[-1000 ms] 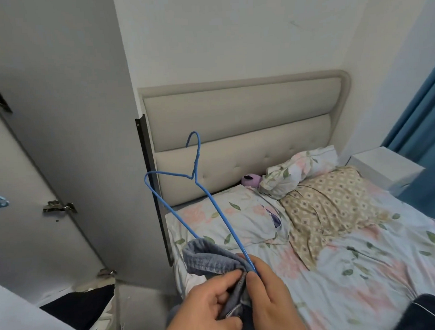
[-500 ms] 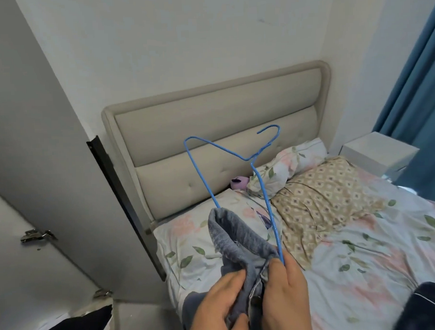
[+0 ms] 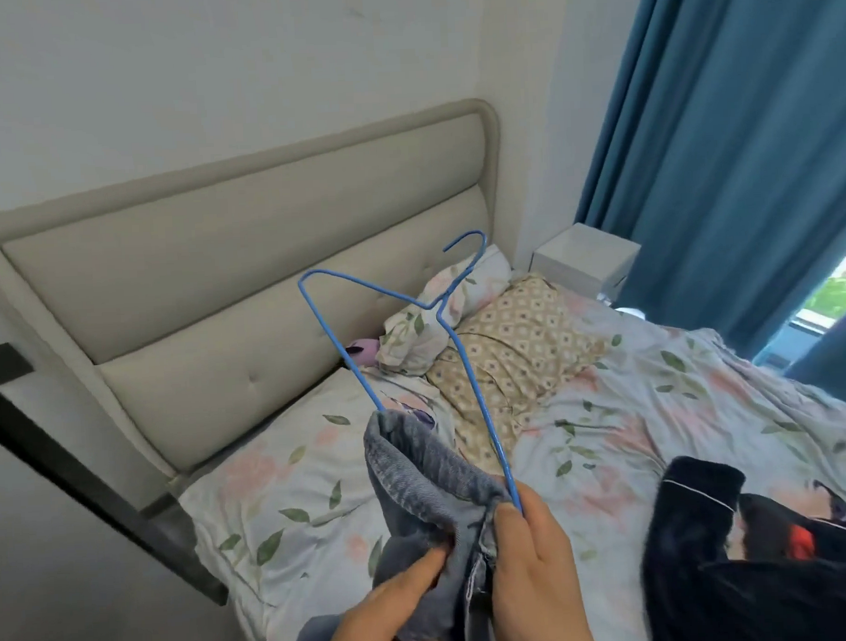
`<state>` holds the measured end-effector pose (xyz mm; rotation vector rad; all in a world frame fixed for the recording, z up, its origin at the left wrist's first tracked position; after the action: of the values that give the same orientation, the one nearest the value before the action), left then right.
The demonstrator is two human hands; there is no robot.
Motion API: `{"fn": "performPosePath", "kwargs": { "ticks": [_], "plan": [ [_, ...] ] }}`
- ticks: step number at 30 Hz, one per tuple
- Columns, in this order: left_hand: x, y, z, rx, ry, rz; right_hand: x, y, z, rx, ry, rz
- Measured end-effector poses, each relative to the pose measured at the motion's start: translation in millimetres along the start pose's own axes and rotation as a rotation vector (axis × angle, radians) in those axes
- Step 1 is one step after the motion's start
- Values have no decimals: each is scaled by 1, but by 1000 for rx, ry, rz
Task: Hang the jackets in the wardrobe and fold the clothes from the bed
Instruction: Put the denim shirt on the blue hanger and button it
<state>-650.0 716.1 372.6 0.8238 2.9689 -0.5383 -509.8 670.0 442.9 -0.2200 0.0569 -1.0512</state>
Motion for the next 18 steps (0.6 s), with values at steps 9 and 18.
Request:
{"fn": "performPosePath", "kwargs": {
  "ticks": [9,18],
  "plan": [
    [74,74,-50,4,15,-63,31,26,2,146,-130,-318],
    [109,154,-126,-296,44,-85,71,26,41,424,-521,-414]
  ]
}}
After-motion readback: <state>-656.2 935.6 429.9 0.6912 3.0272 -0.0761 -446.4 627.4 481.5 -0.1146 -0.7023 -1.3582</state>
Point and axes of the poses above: each hand's wrist, its own y-axis towards the middle knuckle, its own x-axis out of the back of the hand, z = x × y, the point moved 4 cm from there along y, towards the middle knuckle, and after that the axes turned 11 degrees about -z, right-handed, at the moved point
